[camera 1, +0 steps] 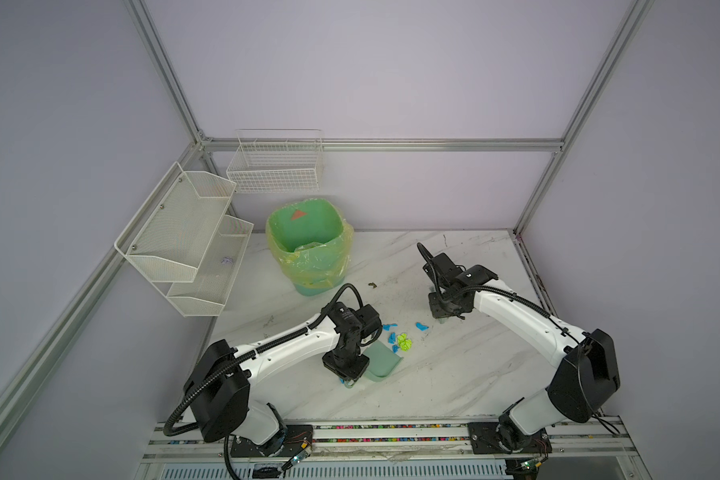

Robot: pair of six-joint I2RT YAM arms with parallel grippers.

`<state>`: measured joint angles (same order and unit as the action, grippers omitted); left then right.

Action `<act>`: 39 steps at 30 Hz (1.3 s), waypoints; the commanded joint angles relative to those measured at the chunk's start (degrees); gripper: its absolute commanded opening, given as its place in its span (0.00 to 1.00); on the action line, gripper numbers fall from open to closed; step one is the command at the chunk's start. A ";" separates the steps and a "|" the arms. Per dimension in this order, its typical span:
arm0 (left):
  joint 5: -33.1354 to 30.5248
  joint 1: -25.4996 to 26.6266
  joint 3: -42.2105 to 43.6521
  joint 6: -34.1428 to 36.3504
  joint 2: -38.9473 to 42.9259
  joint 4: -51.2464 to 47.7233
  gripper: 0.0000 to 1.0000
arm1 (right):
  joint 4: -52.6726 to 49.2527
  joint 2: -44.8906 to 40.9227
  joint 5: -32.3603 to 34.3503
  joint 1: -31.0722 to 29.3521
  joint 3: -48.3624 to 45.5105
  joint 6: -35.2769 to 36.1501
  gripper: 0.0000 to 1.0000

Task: Sweep away the paper scraps from the table
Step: 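Sweep scraps into the dustpan with the right gripper's brush toward the left gripper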

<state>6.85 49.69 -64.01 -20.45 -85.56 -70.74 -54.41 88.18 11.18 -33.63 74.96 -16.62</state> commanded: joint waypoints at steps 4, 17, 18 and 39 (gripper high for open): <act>-0.49 0.41 0.57 -1.57 -1.18 2.99 0.00 | 1.12 -0.70 -5.46 -0.22 -1.60 2.53 0.00; -0.44 0.58 -1.18 -1.00 -4.68 5.51 0.00 | 1.33 0.32 -11.10 -10.28 -2.18 0.14 0.00; -0.44 0.58 -1.29 -0.95 -4.94 5.84 0.00 | 1.48 0.12 -11.61 -10.92 -2.09 -0.38 0.00; -0.50 0.56 -2.77 -0.81 -8.24 10.22 0.00 | 3.34 -8.59 -16.31 -15.29 1.57 -9.01 0.00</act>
<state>6.81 50.02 -64.18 -20.43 -94.56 -61.01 -50.50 81.25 -8.32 -48.86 74.17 -22.72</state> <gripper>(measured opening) 0.049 0.108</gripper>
